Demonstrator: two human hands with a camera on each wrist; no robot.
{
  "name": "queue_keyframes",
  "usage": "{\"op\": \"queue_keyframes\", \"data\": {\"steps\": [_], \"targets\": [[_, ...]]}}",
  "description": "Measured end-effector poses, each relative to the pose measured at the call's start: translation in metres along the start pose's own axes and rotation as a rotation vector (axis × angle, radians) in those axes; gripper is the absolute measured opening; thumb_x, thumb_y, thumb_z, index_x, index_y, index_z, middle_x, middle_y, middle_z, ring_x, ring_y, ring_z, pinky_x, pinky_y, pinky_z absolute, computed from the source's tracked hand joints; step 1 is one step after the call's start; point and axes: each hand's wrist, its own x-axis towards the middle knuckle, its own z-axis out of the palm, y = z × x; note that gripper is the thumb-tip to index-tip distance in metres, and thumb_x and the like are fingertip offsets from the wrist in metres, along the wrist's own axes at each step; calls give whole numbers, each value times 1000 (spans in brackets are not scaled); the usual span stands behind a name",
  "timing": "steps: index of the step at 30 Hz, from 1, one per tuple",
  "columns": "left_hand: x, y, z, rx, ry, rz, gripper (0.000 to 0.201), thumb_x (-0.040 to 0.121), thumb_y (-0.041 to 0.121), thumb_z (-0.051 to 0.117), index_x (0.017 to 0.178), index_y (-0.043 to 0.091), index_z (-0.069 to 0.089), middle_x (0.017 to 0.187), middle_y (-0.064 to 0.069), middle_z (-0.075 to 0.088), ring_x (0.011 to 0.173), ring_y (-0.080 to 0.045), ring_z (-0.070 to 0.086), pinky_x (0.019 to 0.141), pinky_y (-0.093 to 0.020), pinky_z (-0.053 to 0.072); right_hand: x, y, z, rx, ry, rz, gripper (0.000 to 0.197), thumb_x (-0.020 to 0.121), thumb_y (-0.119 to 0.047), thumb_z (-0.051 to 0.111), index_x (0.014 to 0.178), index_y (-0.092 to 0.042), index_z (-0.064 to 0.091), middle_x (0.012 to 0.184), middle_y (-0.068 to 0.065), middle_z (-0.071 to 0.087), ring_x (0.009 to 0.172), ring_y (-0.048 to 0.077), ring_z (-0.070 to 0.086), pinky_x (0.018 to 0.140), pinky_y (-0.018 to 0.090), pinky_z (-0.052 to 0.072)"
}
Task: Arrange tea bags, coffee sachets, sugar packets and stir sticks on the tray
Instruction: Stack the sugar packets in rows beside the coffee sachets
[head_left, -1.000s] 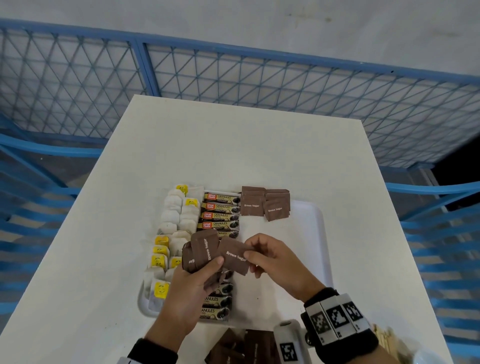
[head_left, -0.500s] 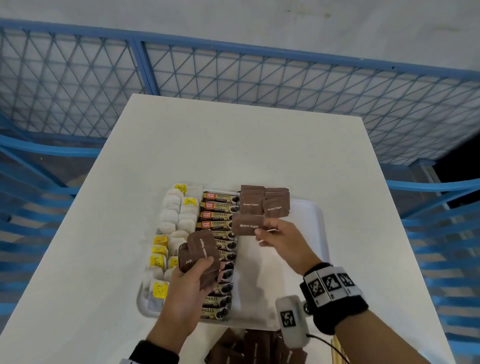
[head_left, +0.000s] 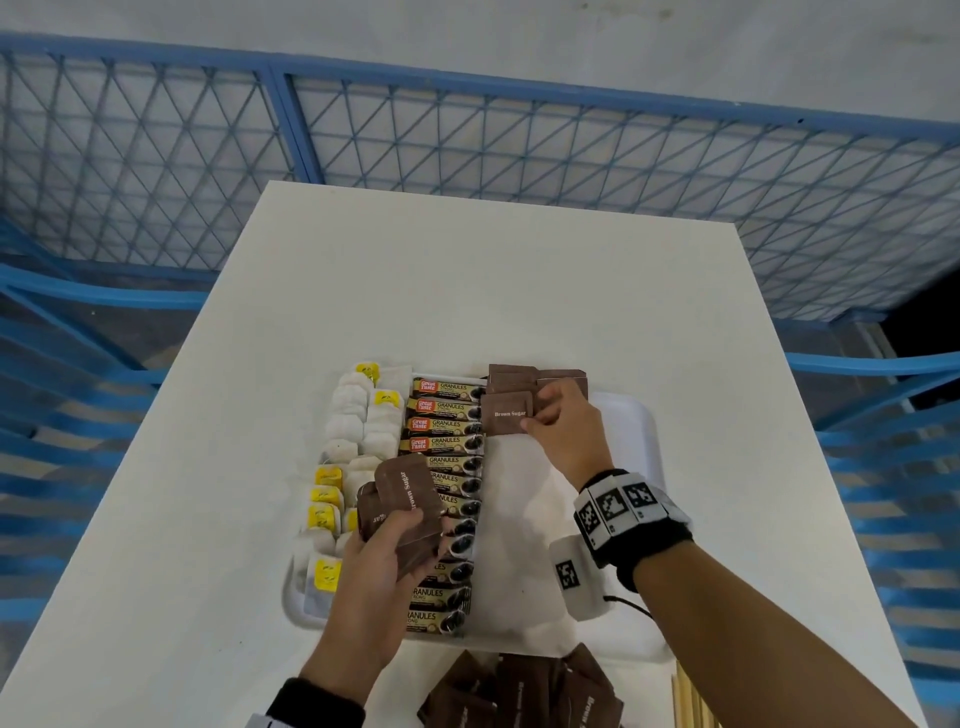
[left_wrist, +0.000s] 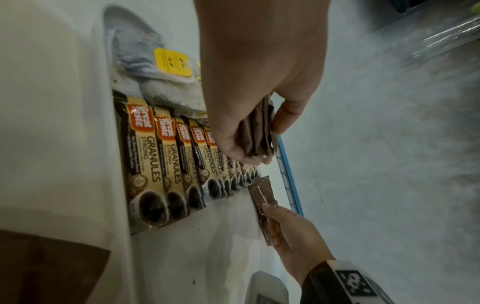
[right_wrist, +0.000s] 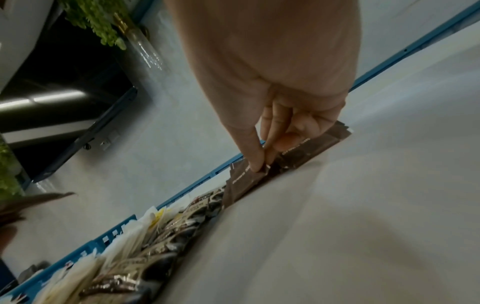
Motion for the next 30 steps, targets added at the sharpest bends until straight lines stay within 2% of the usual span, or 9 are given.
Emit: {"op": "queue_keyframes", "data": {"steps": [4,9,13,15,19,23,25,27,30], "targets": [[0,2,2,-54,-23,-17,32,91,7,49,121,-4,55,94,-19,66,72,-22,67,60,-28,58,-1,1,3,-13,17,-12,35,80,-8,70,107,-9,48,71,1,58,75,17,57,76,30,48],[0,2,3,-41,-23,-21,32,91,8,49,121,-3,55,100,-20,65,80,-27,66,63,-30,58,-1,3,6,-30,28,-22,37,81,-7,68,111,-8,46,65,-2,52,70,14,53,70,23,40],[-1,2,5,28,-24,5,23,91,5,51,112,0,61,88,-17,71,85,-30,65,82,-42,52,-7,-1,6,-39,66,-66,35,82,-10,67,111,-8,47,66,-3,51,68,13,53,68,20,42],[-2,2,7,66,-28,23,20,90,5,53,108,3,63,87,-17,72,85,-31,66,87,-44,50,-16,-7,6,-36,75,-121,24,85,-13,65,104,-8,51,67,-7,51,64,5,51,62,11,40],[-4,1,10,114,-56,54,22,87,5,57,108,6,64,91,-16,72,79,-23,69,79,-37,53,-45,-24,7,36,-139,-189,16,91,-26,57,95,-11,59,75,-11,56,67,0,50,62,3,40],[-5,-1,10,161,-75,84,23,86,4,60,109,7,64,85,-11,73,74,-18,70,72,-31,55,-67,-34,9,231,-424,-101,18,91,-36,55,98,-22,63,86,-7,64,72,3,55,74,19,46],[-5,-1,9,171,-84,93,23,85,2,61,108,6,64,84,-11,73,74,-18,69,73,-33,56,-73,-34,10,278,-504,-87,16,87,-30,63,98,-18,66,85,-9,66,71,-2,57,73,16,47],[-7,-1,9,164,-89,97,22,84,2,61,106,8,65,86,-11,73,76,-19,69,75,-34,56,-77,-34,10,319,-525,-86,15,85,-19,66,96,-9,65,79,-8,64,64,-4,55,63,11,44],[-7,-1,7,149,-67,105,19,86,2,60,102,8,65,82,-8,73,74,-18,69,70,-31,57,-82,-33,9,425,-520,-41,10,85,-9,65,90,-10,58,79,0,59,66,7,53,56,16,42]]}}
